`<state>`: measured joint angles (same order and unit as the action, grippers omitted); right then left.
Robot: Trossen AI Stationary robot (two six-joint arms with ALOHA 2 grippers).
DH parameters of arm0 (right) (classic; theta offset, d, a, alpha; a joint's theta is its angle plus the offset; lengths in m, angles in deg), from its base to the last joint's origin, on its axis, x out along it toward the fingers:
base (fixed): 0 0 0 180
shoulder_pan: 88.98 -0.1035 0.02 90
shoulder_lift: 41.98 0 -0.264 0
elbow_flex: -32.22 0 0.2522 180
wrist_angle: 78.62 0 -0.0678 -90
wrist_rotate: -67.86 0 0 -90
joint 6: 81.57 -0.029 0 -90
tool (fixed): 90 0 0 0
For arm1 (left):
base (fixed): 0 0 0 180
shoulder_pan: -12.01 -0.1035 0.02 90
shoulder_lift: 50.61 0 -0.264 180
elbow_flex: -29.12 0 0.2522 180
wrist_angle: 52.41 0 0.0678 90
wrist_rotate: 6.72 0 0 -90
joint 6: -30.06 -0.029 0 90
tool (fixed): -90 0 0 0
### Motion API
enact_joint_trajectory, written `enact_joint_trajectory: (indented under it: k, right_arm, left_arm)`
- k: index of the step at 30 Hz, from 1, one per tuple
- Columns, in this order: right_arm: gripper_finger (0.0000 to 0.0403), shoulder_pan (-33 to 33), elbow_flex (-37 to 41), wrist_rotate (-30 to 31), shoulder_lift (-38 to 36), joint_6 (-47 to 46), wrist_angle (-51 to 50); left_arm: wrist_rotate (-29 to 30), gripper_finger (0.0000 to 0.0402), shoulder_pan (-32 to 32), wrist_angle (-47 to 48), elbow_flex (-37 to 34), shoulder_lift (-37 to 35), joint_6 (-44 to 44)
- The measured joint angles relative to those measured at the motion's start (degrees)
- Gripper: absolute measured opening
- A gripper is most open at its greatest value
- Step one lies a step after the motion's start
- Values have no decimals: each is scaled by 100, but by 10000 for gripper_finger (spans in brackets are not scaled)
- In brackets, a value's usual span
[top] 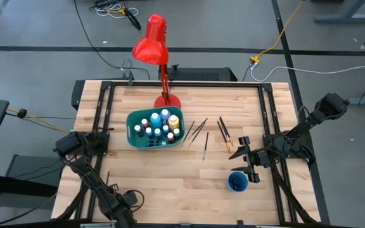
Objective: Pick & Place Paint Supplies
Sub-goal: Put the silver paint brush into the blue cup
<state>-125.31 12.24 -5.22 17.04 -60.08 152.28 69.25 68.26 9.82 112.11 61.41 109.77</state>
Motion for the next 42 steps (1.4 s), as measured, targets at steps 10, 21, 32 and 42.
enact_joint_trajectory:
  k: [10, 21, 32, 42]
  right_arm:
    - [208, 0, 0, -2, -1, -2, -2]
    - [208, 10, 0, 0, -2, 0, 0]
    - [208, 453, -231, 9, 5, -705, -516]
    - [208, 1197, -1254, 1, 819, -905, -1339]
  left_arm:
    - [373, 28, -234, -318, -168, -6, -29]
    - [568, 17, -990, -536, -162, -1, -772]
    - [1815, 23, -2040, -575, 168, 49, -2372]
    - [2363, 23, -2813, -833, 326, 71, -3595]
